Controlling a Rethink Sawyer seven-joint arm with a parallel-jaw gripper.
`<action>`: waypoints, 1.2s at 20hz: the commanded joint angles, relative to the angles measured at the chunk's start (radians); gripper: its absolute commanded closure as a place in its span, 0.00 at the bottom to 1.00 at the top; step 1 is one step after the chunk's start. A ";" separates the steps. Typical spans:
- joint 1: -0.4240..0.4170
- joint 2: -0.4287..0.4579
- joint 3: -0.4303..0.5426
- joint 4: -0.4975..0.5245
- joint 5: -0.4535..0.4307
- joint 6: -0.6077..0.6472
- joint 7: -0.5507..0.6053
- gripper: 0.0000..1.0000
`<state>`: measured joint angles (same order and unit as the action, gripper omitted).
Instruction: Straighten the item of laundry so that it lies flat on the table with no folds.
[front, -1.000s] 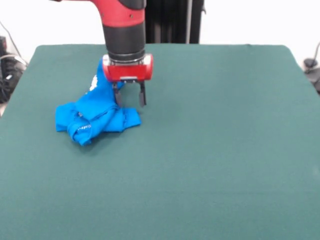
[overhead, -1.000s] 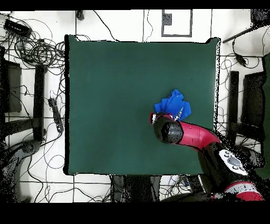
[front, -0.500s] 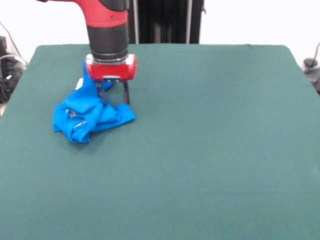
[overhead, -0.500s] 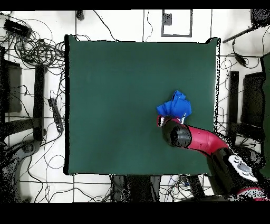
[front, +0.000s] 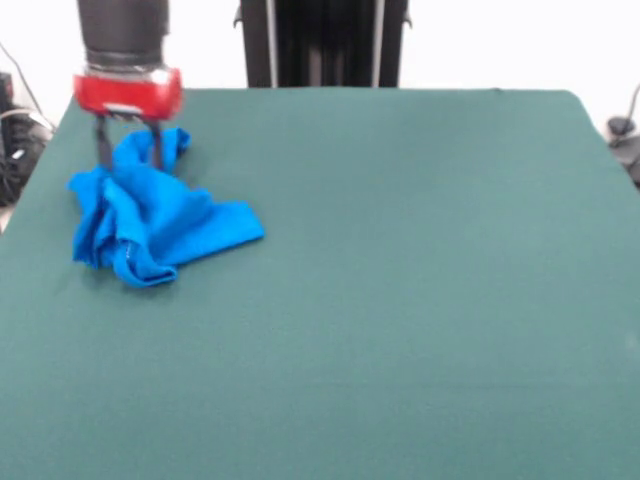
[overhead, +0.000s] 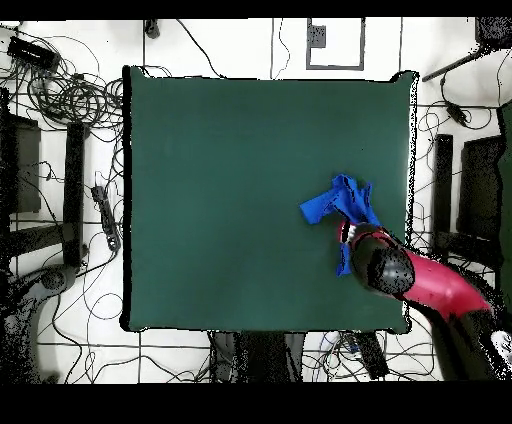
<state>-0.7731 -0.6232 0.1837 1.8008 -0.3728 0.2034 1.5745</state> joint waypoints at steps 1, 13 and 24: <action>-0.061 -0.110 0.116 0.072 -0.027 0.203 -0.101 0.00; -0.023 -0.095 0.111 0.056 -0.046 0.192 -0.026 0.00; 0.030 -0.098 0.086 0.086 -0.026 0.161 0.038 0.00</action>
<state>-0.8091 -0.7396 0.1846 1.8051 -0.3765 0.3138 1.5745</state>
